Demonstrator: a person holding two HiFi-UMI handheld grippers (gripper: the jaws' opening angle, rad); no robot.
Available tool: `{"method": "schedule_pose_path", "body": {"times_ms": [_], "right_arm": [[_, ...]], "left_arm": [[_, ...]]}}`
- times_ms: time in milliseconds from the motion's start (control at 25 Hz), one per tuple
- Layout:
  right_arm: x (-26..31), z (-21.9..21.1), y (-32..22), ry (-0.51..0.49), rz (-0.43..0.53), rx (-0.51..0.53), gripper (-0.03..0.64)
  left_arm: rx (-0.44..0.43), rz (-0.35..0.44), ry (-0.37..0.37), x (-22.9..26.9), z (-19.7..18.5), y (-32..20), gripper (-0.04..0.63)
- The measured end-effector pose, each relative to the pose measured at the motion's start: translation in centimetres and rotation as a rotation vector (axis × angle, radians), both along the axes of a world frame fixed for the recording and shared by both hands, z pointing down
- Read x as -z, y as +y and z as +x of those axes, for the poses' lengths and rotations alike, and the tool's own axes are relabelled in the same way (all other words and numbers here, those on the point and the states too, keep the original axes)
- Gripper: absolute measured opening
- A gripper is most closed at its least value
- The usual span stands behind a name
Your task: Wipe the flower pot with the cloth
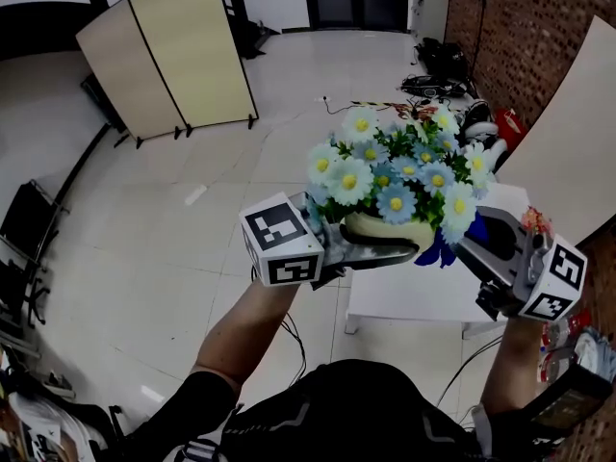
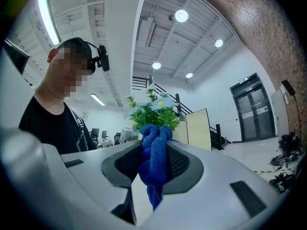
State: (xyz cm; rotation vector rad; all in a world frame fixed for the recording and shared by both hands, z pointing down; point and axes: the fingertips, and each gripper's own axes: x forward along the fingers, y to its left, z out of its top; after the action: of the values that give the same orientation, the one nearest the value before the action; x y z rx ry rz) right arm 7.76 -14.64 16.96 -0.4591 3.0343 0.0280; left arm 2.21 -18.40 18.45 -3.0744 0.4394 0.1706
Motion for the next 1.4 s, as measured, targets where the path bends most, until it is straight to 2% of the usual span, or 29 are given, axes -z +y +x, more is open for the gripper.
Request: {"method": "schedule_pose_path", "body": {"times_ms": [160, 360, 480, 680, 880, 1000, 1080, 1240, 1320, 1400], "right_arm": [[0.4, 0.2, 1.7, 0.003, 0.013, 0.033, 0.101], [0.2, 2.8, -2.5, -0.046, -0.047, -0.047, 0.101], [-1.5, 2.9, -3.8, -0.043, -0.076, -0.036, 0.101], [-3.6, 1.7, -1.7, -0.022, -0.059, 0.017, 0.101], [-1.1, 0.7, -0.9, 0.025, -0.047, 0.005, 0.101], [-1.0, 0.5, 0.5, 0.044, -0.025, 0.04, 0.101], [-1.4, 1.0, 1.0, 0.029, -0.026, 0.082, 0.101], [-1.9, 3.9, 0.9, -0.084, -0.05, 0.108, 0.101], [-3.0, 4.7, 0.3, -0.084, -0.036, 0.095, 0.101], [-4.1, 4.1, -0.3, -0.058, -0.015, 0.127, 0.101]], "left_arm": [[-0.019, -0.022, 0.025, 0.0, -0.2, 0.3, 0.569], [-0.058, 0.002, 0.034, 0.9, 0.2, 2.0, 0.569], [-0.075, 0.011, 0.033, 0.1, 1.5, 3.2, 0.569], [-0.055, 0.003, 0.028, -2.5, 1.2, 3.1, 0.569], [-0.045, -0.024, 0.051, -0.6, 0.3, 0.9, 0.569], [-0.042, -0.02, 0.056, -0.5, 0.3, 0.4, 0.569], [-0.045, -0.01, 0.053, -0.8, 0.5, 0.5, 0.569], [-0.094, 0.037, 0.051, -1.8, 1.2, 3.7, 0.569], [-0.133, 0.071, 0.053, -2.5, 1.5, 5.9, 0.569], [-0.171, 0.097, 0.051, -3.0, 1.6, 7.8, 0.569]]}}
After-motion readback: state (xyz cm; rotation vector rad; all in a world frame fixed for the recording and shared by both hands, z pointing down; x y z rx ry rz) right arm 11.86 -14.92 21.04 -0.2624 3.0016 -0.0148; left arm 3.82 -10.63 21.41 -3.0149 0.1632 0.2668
